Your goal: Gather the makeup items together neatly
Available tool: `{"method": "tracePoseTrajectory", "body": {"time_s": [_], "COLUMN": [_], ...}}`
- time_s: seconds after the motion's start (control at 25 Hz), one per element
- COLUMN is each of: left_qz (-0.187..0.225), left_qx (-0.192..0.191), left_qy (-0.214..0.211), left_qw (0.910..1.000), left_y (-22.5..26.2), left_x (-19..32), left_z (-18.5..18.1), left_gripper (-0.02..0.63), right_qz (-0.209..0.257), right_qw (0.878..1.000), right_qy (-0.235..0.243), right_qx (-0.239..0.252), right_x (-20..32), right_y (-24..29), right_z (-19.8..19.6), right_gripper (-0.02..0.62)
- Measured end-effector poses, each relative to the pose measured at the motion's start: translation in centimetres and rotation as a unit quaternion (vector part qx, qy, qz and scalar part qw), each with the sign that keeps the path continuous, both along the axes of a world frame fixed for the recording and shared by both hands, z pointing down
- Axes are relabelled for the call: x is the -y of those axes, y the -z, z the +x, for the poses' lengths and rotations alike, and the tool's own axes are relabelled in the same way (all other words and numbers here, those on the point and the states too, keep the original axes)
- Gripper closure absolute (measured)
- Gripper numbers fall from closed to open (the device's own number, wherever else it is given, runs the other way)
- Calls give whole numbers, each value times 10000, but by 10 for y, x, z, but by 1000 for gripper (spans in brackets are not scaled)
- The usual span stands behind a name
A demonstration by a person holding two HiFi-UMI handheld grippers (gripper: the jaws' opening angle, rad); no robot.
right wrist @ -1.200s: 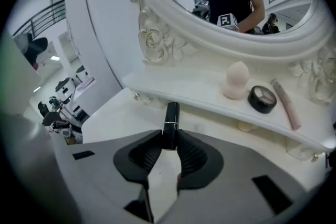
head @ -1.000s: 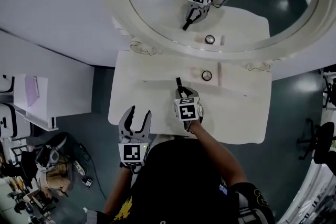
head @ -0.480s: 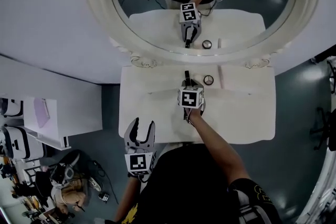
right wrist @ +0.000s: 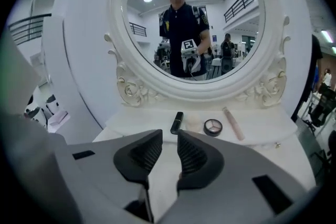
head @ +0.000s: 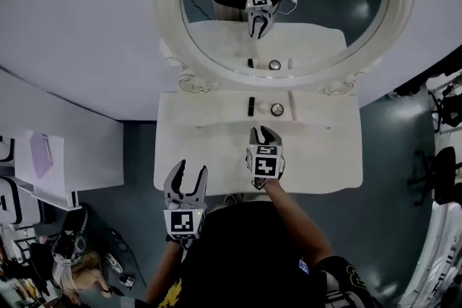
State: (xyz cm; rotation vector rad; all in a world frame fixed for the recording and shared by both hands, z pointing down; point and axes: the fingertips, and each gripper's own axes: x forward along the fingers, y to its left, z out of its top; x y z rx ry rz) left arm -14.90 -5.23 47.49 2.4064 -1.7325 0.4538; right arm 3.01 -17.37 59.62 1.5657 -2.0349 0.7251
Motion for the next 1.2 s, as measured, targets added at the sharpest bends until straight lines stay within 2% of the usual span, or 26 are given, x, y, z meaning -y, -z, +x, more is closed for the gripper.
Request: {"method": "tracePoseTrajectory", "body": {"time_s": [0.28,0.44,0.56,0.72,0.84,0.96,1.04,1.2], "left_qz": [463,576,871,1458,1727,1888,1987,1991], "left_qx": [-141,-173,-363,-495,-449,-240,-200,-263], "left_qy": [-547,-754,-746,-779,-833,-915,-907,-784], "left_qw": [9973,9953,9927,9850,9804,9775,9756,9765], "left_y": [29,43,62,77,84,94,99,101], "left_x": [-21,-41,-52,-56,-68,-80,-87,-99], "left_z": [-10,-12,-11,-4,1,4,5,4], "left_gripper": [374,374,375,380,380,380,380,383], "right_qz": [845,1365,1921,2518,2820,3175,3314,3246], "right_qw": [9963,9904,9812,9655,9548,9421,9371,9407], "right_qy": [11,-111,62,666,937,1078,1093,976], "right_qx": [-158,199,185,-67,-24,-37,1,111], "right_x": [-90,-125,-144,-164,-183,-203,-212,-217], "right_y": [68,117,162,198,218,246,257,247], "right_z": [8,-1,-7,-26,-36,-37,-34,-26], "right_gripper": [578,578,578,580,580,580,580,580]}}
